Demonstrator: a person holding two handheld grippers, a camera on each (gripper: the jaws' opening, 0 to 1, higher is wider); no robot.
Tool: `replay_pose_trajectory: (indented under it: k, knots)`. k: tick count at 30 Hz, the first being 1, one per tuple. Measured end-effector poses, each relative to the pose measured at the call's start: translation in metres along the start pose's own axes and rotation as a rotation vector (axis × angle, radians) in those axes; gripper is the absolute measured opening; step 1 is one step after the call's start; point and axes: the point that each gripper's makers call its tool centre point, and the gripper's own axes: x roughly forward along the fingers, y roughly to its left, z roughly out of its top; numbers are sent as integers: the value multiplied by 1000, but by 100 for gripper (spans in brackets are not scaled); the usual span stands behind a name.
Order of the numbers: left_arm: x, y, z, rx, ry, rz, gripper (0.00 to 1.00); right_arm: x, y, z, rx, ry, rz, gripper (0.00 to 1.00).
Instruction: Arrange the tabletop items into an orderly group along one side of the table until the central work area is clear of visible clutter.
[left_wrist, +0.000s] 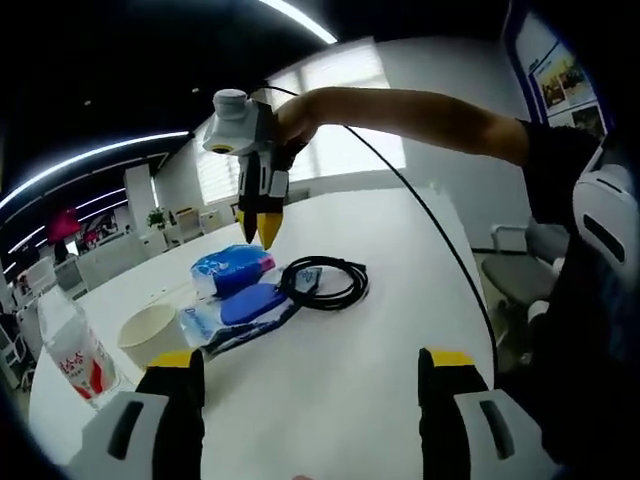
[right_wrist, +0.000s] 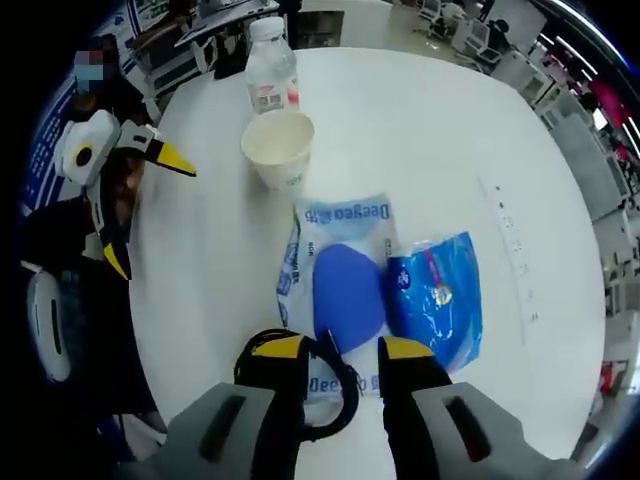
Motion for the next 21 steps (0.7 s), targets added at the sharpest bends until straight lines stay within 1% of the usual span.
replay_pose_trajectory:
  k: [3,5,7,10,11,13,15,16,18,21]
  knots:
    - [5,0,2,-13,1,-3,90,-2,-5,-4,10,-3,-4,29]
    - [8,-1,2,-10,6,-4,91,-1,-2,-9,20,-5,-3,36]
    - [10,-2,4,-11,8,-8,92,1,2,-17,20,4,-13,39]
    - [14,-5,6,-7,10,-15,93,1,3,-24,23,7,-22,50]
    - [16,-6,7,-6,11,-20,93,2,2,-27,26,10,-24,58]
    - [18,-8,8,-5,12,-25,94,3,2,-33,27,26,-33,68]
    - [23,-11,9,-1,15,-34,94,2,0,-38,26,32,-51,71]
    - [24,-12,10,-1,16,-38,94,1,-5,-37,29,30,-55,74]
    - [27,-13,10,-1,18,-44,94,0,-11,-38,39,27,-68,82]
    - [30,-14,10,-4,20,-49,94,0,-12,-45,41,37,-77,86]
